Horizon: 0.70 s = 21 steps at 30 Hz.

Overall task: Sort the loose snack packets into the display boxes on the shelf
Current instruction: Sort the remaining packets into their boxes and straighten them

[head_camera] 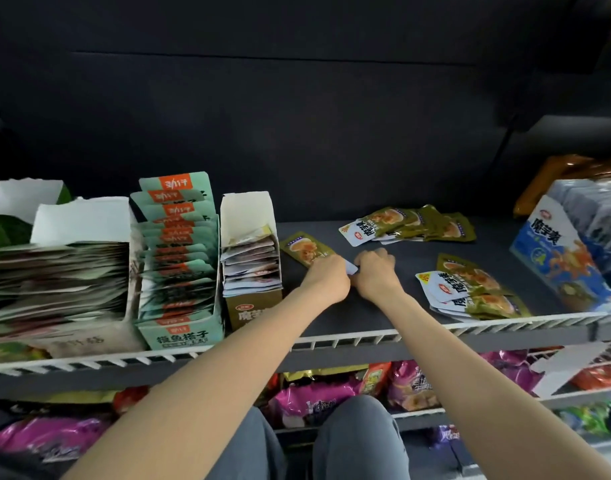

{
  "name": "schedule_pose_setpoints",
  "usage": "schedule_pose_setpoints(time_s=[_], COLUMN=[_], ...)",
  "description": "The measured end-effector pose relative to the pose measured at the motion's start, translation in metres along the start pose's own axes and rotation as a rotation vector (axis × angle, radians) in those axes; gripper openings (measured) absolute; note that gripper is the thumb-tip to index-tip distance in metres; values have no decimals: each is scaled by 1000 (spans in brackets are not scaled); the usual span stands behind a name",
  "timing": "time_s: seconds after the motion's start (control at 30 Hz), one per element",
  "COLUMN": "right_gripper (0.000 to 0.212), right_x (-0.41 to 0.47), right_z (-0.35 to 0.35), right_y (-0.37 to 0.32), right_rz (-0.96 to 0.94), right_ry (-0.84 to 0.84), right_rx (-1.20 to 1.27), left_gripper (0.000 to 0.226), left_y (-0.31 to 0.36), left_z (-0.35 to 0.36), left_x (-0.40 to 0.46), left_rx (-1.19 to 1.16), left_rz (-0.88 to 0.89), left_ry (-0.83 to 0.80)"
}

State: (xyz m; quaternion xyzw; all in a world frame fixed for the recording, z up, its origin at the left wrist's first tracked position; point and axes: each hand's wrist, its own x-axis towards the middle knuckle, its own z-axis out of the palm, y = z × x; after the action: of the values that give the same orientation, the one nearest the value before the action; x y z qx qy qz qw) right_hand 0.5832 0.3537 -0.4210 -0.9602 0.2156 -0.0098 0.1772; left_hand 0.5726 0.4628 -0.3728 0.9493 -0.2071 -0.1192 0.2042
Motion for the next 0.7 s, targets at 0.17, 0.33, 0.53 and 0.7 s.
schedule_pose_setpoints(time_s=[0.17, 0.33, 0.53, 0.7], right_gripper=[18, 13, 3, 4], right_x=[8, -13, -59, -91], right_z=[-4, -19, -58, -86], right_y=[-3, -2, -10, -26], right_rz=[63, 26, -218, -406], right_ry=[20, 207, 536, 642], right_rx=[108, 526, 498, 460], left_gripper=[27, 25, 57, 15], left_y=[-6, -3, 0, -4], left_z=[6, -1, -21, -59], left_x=[11, 3, -15, -34], left_rx=[43, -47, -75, -133], left_rz=[-2, 81, 247, 341], left_ry=[-7, 66, 354, 584])
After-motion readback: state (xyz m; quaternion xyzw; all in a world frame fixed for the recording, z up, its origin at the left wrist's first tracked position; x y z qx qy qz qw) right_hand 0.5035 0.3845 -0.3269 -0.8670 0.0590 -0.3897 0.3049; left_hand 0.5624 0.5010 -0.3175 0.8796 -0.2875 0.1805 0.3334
